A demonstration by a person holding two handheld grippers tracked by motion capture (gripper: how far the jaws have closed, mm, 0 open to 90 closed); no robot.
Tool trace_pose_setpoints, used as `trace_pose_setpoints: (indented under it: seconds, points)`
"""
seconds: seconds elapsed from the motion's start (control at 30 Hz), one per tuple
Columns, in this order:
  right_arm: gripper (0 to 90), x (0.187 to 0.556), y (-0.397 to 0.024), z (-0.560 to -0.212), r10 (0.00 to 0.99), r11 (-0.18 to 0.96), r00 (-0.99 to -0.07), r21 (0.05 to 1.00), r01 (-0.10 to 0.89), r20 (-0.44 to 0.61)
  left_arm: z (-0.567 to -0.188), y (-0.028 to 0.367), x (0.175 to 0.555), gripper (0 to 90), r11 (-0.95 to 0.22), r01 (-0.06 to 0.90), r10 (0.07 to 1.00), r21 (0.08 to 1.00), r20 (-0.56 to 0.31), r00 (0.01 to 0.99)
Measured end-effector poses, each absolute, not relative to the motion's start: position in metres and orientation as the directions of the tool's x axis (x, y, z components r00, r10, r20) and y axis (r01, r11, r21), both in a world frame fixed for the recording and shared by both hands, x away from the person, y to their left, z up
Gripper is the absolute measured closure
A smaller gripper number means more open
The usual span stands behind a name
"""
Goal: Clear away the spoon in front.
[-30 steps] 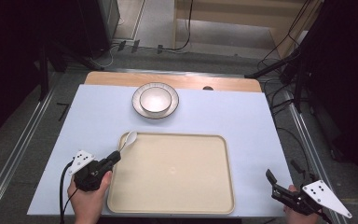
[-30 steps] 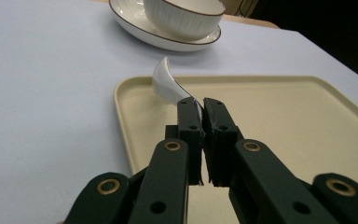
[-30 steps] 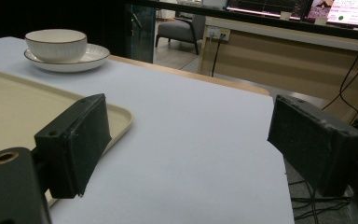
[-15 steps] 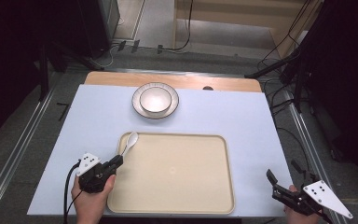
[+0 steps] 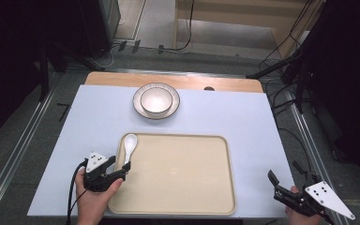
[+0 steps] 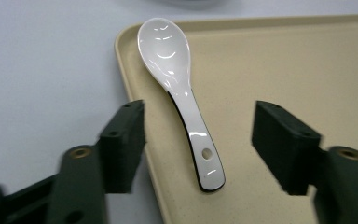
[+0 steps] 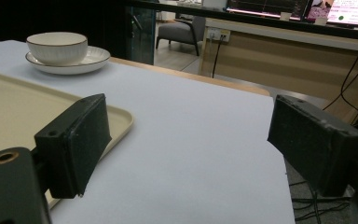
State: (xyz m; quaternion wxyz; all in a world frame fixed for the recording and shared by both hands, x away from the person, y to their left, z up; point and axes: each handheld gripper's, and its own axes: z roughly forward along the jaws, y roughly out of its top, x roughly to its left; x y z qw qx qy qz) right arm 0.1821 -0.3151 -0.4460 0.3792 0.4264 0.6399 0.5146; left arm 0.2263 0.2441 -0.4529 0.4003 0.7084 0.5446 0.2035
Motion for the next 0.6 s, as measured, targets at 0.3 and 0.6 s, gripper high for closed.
trace_pose_setpoints:
  seconds: [0.3, 0.6]
  points:
    - [13.3, 0.183, -0.315, -0.447, 0.935, 0.112, -0.350, 0.981, 0.159, -0.050, -0.443, 0.257, 0.226, 0.0, -0.070, 0.557, 0.906, 0.827, -0.181, 0.383]
    - [13.3, 0.183, -0.315, -0.449, 0.936, 0.114, -0.347, 0.979, 0.168, -0.050, -0.433, 0.273, 0.224, 0.0, -0.043, 0.512, 0.905, 0.858, -0.184, 0.384]
